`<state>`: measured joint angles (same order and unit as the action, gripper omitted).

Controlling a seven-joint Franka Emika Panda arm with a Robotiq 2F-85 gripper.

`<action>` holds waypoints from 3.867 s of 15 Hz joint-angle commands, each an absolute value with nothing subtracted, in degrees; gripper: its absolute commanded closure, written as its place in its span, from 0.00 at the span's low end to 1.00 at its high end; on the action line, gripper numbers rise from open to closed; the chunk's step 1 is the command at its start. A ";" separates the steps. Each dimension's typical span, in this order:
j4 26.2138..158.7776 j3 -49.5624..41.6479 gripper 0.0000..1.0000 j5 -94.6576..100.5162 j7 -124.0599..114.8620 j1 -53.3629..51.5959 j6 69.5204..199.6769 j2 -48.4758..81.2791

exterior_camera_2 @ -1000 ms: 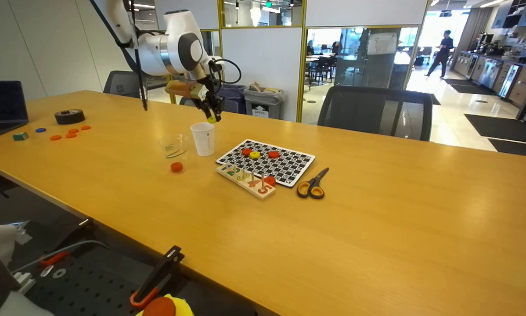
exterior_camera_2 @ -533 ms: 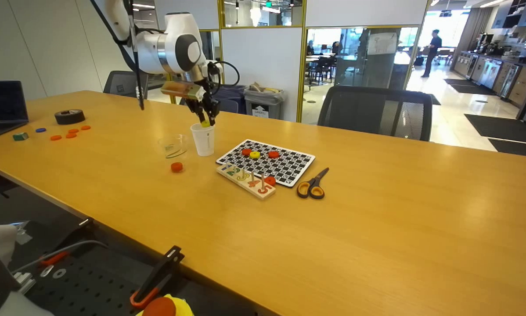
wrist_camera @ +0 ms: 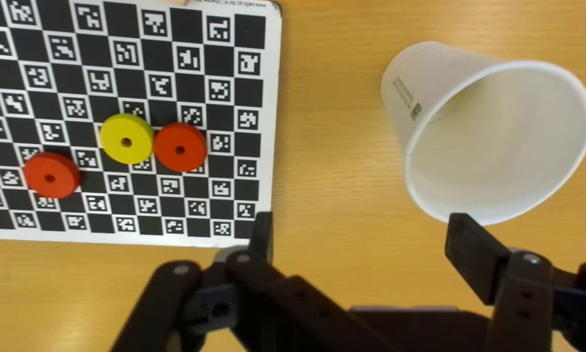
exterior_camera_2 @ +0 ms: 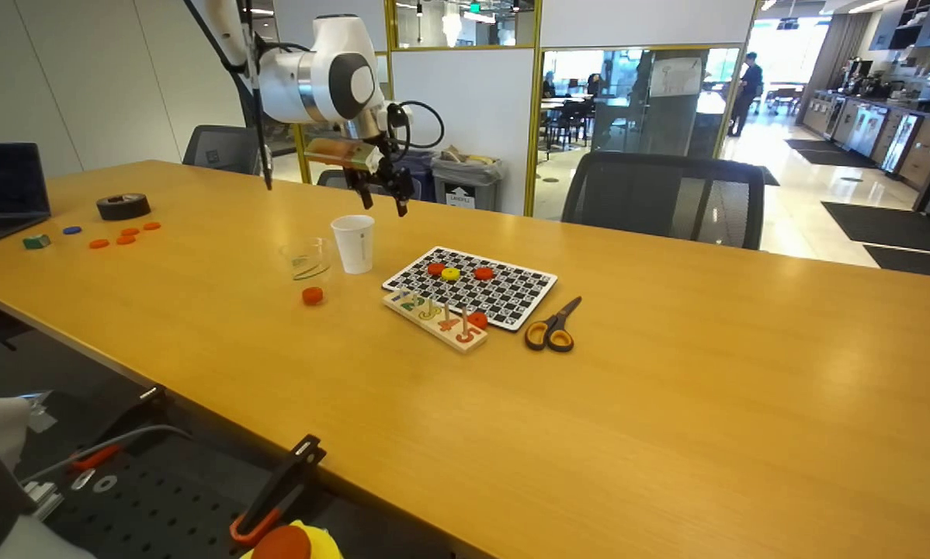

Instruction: Put the orange circles in the transparent cup and the yellow circle in the white cup.

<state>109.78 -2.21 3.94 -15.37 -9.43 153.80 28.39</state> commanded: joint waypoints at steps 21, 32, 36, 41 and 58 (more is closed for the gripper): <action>91.82 -6.48 0.00 -13.17 -57.11 -7.47 140.92 44.21; 91.46 -9.77 0.00 -9.91 -65.79 -8.41 146.11 46.70; 93.26 -10.09 0.00 -9.89 -66.19 -8.13 146.67 45.84; 93.95 -8.46 0.00 -11.43 -64.76 -6.27 146.37 45.90; 94.39 -7.52 0.26 -12.47 -66.10 -4.25 146.16 46.06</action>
<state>93.58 -7.91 -12.25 -65.46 -4.36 145.51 46.90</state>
